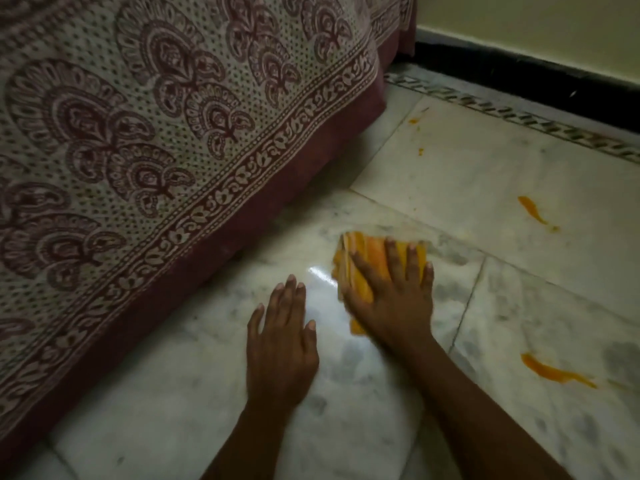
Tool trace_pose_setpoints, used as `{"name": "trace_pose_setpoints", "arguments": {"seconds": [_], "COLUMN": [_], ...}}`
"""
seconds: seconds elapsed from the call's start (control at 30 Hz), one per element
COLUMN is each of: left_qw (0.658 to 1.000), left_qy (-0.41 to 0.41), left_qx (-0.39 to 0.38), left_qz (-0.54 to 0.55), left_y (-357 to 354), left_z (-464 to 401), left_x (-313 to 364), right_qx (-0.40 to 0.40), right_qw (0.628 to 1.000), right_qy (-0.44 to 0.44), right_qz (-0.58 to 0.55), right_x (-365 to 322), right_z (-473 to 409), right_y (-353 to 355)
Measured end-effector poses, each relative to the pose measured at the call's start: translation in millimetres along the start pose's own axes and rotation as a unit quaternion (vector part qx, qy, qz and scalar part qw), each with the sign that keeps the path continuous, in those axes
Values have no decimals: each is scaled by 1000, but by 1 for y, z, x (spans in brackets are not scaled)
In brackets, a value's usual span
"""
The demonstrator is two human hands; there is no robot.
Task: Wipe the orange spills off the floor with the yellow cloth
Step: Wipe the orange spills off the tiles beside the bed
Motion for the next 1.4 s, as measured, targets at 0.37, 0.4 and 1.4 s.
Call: {"name": "trace_pose_setpoints", "arguments": {"seconds": [0.37, 0.4, 1.4], "left_qw": [1000, 1000, 1000], "left_qy": [10, 7, 5], "left_qx": [-5, -2, -29], "left_qz": [4, 2, -7], "left_y": [-4, -4, 4], "left_z": [-1, -1, -3], "left_x": [-1, 0, 2], "right_qx": [114, 120, 17], "right_qw": [965, 977, 977], "right_qy": [-221, -166, -205], "right_qz": [-81, -59, -59], "right_x": [22, 5, 26], "right_z": [-69, -75, -39], "right_y": [-1, -4, 4]}}
Point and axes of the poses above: each hand's wrist, its own z-axis away from the middle knuckle, its own y-axis out of the back of the hand, x = y × z, the point moved 6 cm from there along -z, towards the middle knuckle, and after that the axes turned 14 degrees about -x, right-handed, at the moved point
